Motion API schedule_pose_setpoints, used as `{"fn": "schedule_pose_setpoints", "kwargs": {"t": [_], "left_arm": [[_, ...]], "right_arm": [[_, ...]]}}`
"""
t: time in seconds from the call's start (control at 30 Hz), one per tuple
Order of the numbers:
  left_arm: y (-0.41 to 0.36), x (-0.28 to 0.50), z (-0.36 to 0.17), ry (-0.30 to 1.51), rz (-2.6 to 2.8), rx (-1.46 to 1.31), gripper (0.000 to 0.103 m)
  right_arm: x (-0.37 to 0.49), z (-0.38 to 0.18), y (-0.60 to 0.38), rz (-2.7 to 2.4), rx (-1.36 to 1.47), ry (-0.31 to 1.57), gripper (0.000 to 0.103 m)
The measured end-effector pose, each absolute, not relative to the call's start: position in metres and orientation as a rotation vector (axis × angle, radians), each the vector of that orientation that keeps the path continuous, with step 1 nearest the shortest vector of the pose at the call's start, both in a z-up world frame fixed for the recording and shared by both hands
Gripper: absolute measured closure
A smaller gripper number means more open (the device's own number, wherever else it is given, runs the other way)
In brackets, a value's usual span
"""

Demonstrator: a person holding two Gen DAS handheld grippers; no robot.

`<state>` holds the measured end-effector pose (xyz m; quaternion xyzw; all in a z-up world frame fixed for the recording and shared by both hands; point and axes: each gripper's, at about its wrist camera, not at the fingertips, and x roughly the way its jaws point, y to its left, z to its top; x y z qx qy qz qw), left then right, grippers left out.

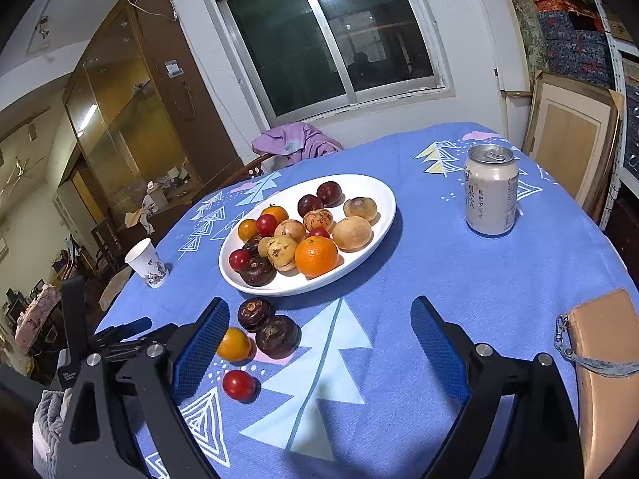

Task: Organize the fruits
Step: 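Move both tools back toward the remaining fruits on the cloth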

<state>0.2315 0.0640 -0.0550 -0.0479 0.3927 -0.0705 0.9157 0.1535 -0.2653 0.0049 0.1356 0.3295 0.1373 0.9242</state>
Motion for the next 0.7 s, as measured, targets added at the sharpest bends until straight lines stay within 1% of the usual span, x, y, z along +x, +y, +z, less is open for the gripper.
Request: {"fn": "schedule_pose_setpoints", "kwargs": {"t": [0.27,0.4,0.53,0.63,0.7], "left_arm": [[0.001,0.232,-0.057,0.832,-0.287,0.01,0.005],[-0.013,0.235,-0.057,0.819,-0.3,0.031,0.004],[-0.001,0.235,-0.055,0.821,-0.283,0.011,0.004],[0.026,0.238,-0.05,0.811,-0.199,-0.015,0.004],[0.042,0.239,-0.051,0.834,-0.183,-0.099,0.004]], "right_arm": [[0.156,0.001,-0.267,0.26,0.286,0.691,0.01],[0.156,0.0,-0.267,0.26,0.285,0.698,0.01],[0.156,0.0,-0.266,0.262,0.279,0.702,0.01],[0.155,0.0,-0.265,0.263,0.282,0.702,0.01],[0.155,0.0,-0.264,0.269,0.278,0.704,0.01]]}}
